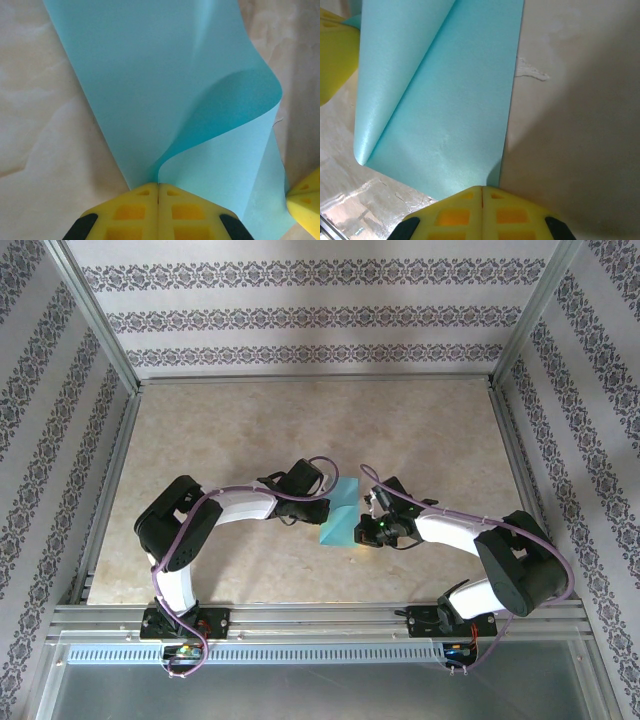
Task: Fold a paper plane with a square sheet of paper (fold left side to right side)
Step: Fold the triangle a second time at the center of the table.
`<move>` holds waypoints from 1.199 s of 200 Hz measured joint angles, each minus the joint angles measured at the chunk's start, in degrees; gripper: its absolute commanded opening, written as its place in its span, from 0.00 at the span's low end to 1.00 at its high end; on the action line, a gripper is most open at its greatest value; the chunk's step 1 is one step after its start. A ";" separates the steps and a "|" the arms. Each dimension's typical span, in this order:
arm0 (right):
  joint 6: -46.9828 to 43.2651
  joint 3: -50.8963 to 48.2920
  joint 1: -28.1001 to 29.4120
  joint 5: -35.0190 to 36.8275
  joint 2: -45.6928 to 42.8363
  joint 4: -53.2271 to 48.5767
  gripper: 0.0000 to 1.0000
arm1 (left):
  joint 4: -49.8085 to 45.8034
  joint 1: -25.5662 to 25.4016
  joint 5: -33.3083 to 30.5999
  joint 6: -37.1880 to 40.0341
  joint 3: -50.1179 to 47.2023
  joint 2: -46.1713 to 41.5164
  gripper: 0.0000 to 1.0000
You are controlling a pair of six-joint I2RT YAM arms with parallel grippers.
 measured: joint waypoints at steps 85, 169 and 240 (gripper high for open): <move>4.92 0.07 -4.94 -5.25 -7.19 5.27 0.00 | -0.44 0.00 0.61 0.79 0.79 0.63 0.00; 11.15 2.45 -0.39 -6.47 4.33 18.03 0.00 | -0.63 0.00 0.61 0.81 0.90 0.66 0.00; 11.69 4.04 0.33 -6.34 9.07 20.52 0.00 | -0.70 0.00 0.61 0.83 0.92 0.68 0.00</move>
